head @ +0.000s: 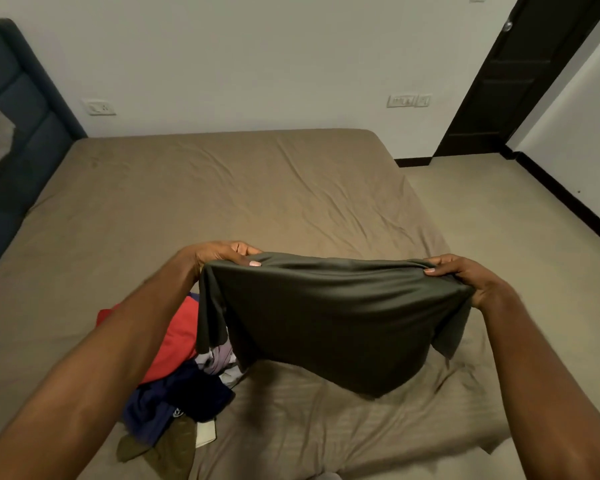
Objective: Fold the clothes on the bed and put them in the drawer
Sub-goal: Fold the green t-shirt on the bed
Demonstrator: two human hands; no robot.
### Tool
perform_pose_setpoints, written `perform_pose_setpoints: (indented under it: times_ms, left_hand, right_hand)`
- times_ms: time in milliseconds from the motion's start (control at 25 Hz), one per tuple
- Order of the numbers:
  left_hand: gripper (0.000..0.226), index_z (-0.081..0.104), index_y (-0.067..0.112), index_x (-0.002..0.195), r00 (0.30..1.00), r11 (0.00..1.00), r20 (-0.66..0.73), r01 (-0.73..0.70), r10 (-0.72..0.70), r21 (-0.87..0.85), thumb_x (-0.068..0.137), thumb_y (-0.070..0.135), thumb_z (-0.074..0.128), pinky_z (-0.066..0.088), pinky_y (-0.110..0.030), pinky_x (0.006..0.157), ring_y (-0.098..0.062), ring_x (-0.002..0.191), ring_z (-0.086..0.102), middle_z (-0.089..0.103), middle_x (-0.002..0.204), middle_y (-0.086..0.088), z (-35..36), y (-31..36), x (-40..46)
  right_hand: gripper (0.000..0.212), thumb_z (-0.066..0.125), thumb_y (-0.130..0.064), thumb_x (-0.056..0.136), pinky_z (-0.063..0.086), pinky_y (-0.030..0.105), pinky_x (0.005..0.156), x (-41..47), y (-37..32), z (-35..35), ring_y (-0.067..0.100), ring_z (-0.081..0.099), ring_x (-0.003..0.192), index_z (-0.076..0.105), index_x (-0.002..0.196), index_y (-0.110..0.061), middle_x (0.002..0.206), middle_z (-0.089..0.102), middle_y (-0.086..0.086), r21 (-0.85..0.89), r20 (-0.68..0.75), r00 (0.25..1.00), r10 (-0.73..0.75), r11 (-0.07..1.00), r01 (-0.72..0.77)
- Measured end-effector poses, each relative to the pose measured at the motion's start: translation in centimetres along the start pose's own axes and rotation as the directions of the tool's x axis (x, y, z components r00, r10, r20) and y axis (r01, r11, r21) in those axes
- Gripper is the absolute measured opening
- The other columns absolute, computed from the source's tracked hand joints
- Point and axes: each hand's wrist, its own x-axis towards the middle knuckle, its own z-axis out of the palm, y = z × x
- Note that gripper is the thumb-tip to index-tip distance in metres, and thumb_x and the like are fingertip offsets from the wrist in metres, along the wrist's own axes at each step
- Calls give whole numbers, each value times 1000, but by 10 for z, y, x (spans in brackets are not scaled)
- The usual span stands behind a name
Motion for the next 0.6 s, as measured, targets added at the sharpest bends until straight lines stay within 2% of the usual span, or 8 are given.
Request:
perform_pose_setpoints:
  times_ms: [120, 160, 320, 400, 440, 520, 560, 600]
  left_hand:
    - [37, 68, 5, 130, 975, 998, -213, 58, -55, 8, 93, 13, 70, 50, -39, 106, -33, 118, 67, 68, 130, -18, -38, -8, 45]
    - [37, 69, 4, 128, 952, 997, -297, 71, -71, -11, 92, 13, 71, 49, -40, 108, -32, 118, 67, 69, 129, -19, -53, -13, 64]
    - [18, 78, 11, 110, 799, 1000, -601, 12, -11, -3, 93, 14, 72, 55, -30, 86, -20, 96, 72, 78, 107, -9, -133, -38, 159]
    - [10, 79, 15, 100, 658, 998, -751, -55, 50, 19, 95, 14, 71, 54, -34, 85, -18, 88, 72, 79, 96, -4, -183, -68, 219]
    - [11, 79, 16, 102, 559, 998, -827, -47, 65, 47, 96, 15, 70, 55, -38, 87, -20, 92, 72, 78, 98, -4, -205, -87, 247]
    - [23, 73, 15, 120, 332, 977, -937, 134, 111, 163, 99, 22, 67, 53, -40, 97, -24, 111, 67, 74, 117, -7, -238, -136, 296]
    - [29, 69, 13, 127, 272, 951, -951, 226, 148, 213, 99, 21, 66, 51, -38, 101, -25, 117, 64, 70, 124, -9, -243, -168, 317]
    - [31, 67, 11, 128, 232, 943, -957, 243, 172, 228, 98, 19, 65, 50, -38, 101, -25, 118, 63, 69, 127, -11, -239, -202, 334]
  right_hand:
    - [30, 55, 5, 93, 61, 27, 83, 75, -11, -6, 27, 73, 97, 71, 119, 5, 114, 74, 22, -31, -19, 1000, 25, 999, -26]
    - [28, 57, 3, 94, 61, 28, 83, 108, -14, -9, 26, 72, 97, 70, 119, 3, 113, 74, 20, -74, -48, 999, 24, 997, -27]
    - [10, 67, -6, 95, 54, 28, 73, 271, -17, -12, 25, 68, 89, 76, 100, -5, 97, 75, 16, -343, -141, 988, -55, 939, 3]
    - [7, 70, -12, 94, 49, 28, 64, 368, -9, -12, 20, 62, 74, 74, 91, -9, 87, 70, 14, -453, -168, 974, -155, 889, 64]
    - [7, 69, -16, 96, 48, 30, 64, 410, -2, -12, 20, 60, 72, 73, 94, -11, 87, 68, 13, -477, -206, 955, -213, 874, 92]
    - [16, 63, -19, 99, 53, 36, 78, 484, 27, -8, 28, 65, 85, 71, 112, -12, 100, 72, 15, -613, -312, 873, -374, 782, 116]
    - [21, 59, -17, 100, 51, 36, 84, 509, 52, -4, 31, 66, 95, 71, 116, -11, 106, 73, 15, -692, -345, 829, -441, 716, 92]
    - [23, 56, -15, 100, 47, 33, 84, 524, 83, -1, 32, 66, 100, 72, 115, -9, 109, 73, 15, -728, -369, 795, -482, 682, 75]
